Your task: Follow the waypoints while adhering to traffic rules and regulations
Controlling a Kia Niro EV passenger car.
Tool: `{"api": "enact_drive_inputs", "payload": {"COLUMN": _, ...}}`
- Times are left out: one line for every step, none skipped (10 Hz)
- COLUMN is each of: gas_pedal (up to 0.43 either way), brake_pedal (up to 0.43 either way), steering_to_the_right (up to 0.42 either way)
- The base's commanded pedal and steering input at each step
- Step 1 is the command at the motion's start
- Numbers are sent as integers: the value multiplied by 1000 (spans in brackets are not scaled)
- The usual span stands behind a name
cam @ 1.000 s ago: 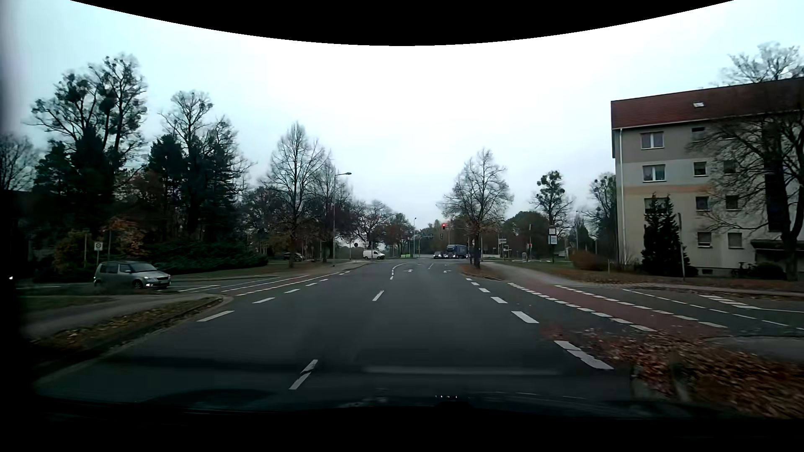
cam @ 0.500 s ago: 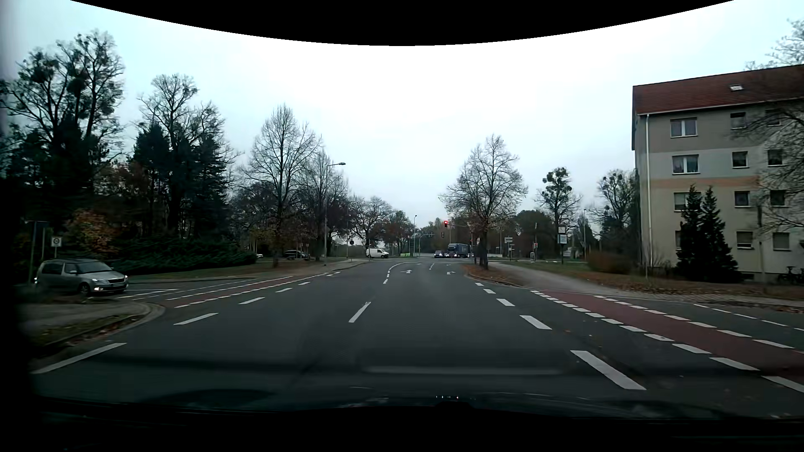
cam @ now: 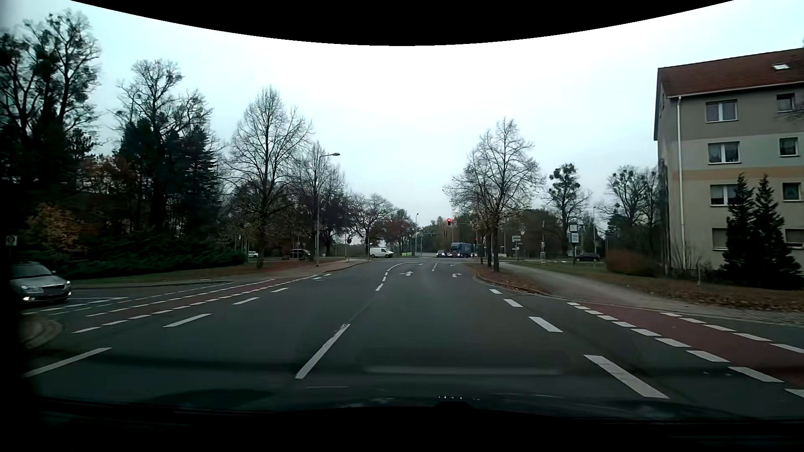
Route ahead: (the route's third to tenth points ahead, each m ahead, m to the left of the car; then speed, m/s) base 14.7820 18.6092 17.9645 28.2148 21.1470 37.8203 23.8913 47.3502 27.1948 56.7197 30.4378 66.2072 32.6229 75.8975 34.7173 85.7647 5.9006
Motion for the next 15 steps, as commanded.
{"api": "enact_drive_inputs", "payload": {"gas_pedal": 0, "brake_pedal": 0, "steering_to_the_right": -51}}
{"api": "enact_drive_inputs", "payload": {"gas_pedal": 0, "brake_pedal": 0, "steering_to_the_right": -67}}
{"api": "enact_drive_inputs", "payload": {"gas_pedal": 28, "brake_pedal": 0, "steering_to_the_right": -89}}
{"api": "enact_drive_inputs", "payload": {"gas_pedal": 47, "brake_pedal": 0, "steering_to_the_right": -109}}
{"api": "enact_drive_inputs", "payload": {"gas_pedal": 67, "brake_pedal": 0, "steering_to_the_right": -129}}
{"api": "enact_drive_inputs", "payload": {"gas_pedal": 79, "brake_pedal": 0, "steering_to_the_right": -156}}
{"api": "enact_drive_inputs", "payload": {"gas_pedal": 98, "brake_pedal": 0, "steering_to_the_right": -178}}
{"api": "enact_drive_inputs", "payload": {"gas_pedal": 130, "brake_pedal": 0, "steering_to_the_right": -205}}
{"api": "enact_drive_inputs", "payload": {"gas_pedal": 138, "brake_pedal": 0, "steering_to_the_right": -234}}
{"api": "enact_drive_inputs", "payload": {"gas_pedal": 150, "brake_pedal": 0, "steering_to_the_right": -259}}
{"api": "enact_drive_inputs", "payload": {"gas_pedal": 150, "brake_pedal": 0, "steering_to_the_right": -275}}
{"api": "enact_drive_inputs", "payload": {"gas_pedal": 157, "brake_pedal": 0, "steering_to_the_right": -285}}
{"api": "enact_drive_inputs", "payload": {"gas_pedal": 157, "brake_pedal": 0, "steering_to_the_right": -293}}
{"api": "enact_drive_inputs", "payload": {"gas_pedal": 157, "brake_pedal": 0, "steering_to_the_right": -304}}
{"api": "enact_drive_inputs", "payload": {"gas_pedal": 150, "brake_pedal": 0, "steering_to_the_right": -315}}
